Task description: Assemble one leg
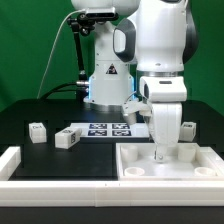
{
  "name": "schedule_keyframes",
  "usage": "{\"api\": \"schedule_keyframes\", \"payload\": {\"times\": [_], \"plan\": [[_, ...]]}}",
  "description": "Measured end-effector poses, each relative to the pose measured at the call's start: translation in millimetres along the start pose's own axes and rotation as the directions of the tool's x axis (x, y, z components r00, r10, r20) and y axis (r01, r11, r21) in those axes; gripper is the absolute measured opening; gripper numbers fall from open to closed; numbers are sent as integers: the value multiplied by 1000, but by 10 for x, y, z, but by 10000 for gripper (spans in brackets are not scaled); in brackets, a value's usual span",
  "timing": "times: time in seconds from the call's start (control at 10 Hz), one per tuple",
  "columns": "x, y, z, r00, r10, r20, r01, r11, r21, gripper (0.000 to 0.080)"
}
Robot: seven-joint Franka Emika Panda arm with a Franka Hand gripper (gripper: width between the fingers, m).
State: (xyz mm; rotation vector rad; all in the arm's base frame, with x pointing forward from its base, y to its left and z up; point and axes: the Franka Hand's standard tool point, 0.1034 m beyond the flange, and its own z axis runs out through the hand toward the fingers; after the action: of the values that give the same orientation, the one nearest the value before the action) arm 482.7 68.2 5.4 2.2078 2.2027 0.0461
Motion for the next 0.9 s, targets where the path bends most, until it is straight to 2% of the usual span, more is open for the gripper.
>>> {"api": "schedule_keyframes", "payload": {"times": [0.3, 0.5, 0.6, 0.7, 0.8, 0.9], "plan": [[3, 1, -10, 1000, 5, 0, -5, 1000, -1, 648], [49, -30, -267, 998, 59, 3, -59, 998, -29, 649], [97, -92, -464, 996, 85, 7, -84, 996, -43, 649], [130, -147, -593, 994, 109, 7, -108, 993, -56, 649], [154, -180, -672, 992, 127, 6, -126, 990, -64, 649], [141, -185, -638, 991, 136, 6, -136, 989, -60, 649]]}}
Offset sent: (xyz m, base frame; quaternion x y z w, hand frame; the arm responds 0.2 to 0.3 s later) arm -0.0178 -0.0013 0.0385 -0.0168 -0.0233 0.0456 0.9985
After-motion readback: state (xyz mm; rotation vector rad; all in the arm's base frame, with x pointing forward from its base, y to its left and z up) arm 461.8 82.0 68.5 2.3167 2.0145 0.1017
